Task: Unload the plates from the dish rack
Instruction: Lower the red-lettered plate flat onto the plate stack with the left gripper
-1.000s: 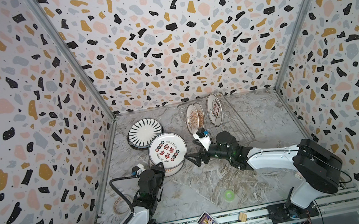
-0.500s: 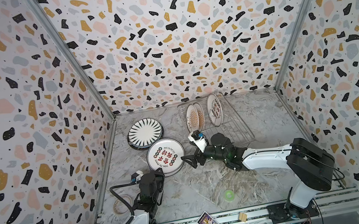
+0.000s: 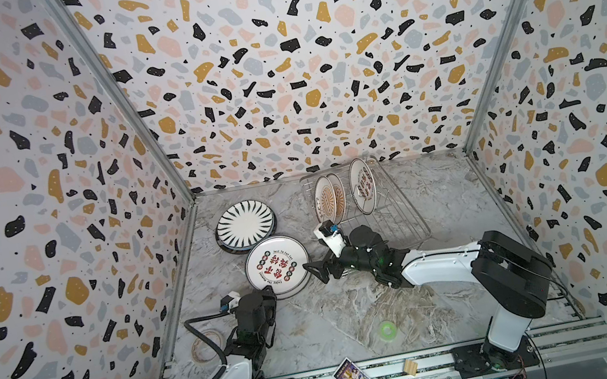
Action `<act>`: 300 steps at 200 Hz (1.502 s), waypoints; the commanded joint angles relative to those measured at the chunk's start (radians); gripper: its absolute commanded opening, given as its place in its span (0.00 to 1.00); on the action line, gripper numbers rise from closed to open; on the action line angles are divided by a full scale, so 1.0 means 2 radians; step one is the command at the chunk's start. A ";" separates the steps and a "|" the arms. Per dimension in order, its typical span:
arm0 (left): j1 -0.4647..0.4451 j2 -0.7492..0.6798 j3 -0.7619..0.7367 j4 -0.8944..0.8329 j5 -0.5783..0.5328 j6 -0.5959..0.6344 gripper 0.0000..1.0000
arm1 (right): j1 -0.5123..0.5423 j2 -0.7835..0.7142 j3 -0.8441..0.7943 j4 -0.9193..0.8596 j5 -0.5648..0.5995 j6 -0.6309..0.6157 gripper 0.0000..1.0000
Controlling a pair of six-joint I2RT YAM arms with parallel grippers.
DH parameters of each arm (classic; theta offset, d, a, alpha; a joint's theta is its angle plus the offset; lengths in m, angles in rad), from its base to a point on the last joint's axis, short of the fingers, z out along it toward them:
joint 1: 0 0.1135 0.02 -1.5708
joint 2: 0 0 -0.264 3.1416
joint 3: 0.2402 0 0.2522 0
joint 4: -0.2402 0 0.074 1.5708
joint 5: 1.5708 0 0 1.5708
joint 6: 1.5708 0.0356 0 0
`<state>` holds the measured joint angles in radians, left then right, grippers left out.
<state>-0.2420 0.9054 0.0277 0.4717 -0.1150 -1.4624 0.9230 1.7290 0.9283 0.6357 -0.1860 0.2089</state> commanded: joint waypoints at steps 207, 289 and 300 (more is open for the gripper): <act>0.003 -0.005 0.009 0.007 -0.029 0.038 0.38 | 0.010 -0.010 0.005 0.003 0.038 0.011 0.99; 0.003 -0.005 0.020 -0.013 -0.050 0.061 0.55 | 0.010 -0.011 0.004 -0.001 0.042 0.007 0.99; 0.002 -0.008 0.018 -0.016 -0.055 0.061 0.59 | 0.010 -0.012 0.003 -0.002 0.042 0.007 0.99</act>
<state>-0.2420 0.9009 0.0486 0.4477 -0.1883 -1.3647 0.9382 1.7546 0.9379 0.6281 -0.1135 0.2264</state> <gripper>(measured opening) 0.554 0.994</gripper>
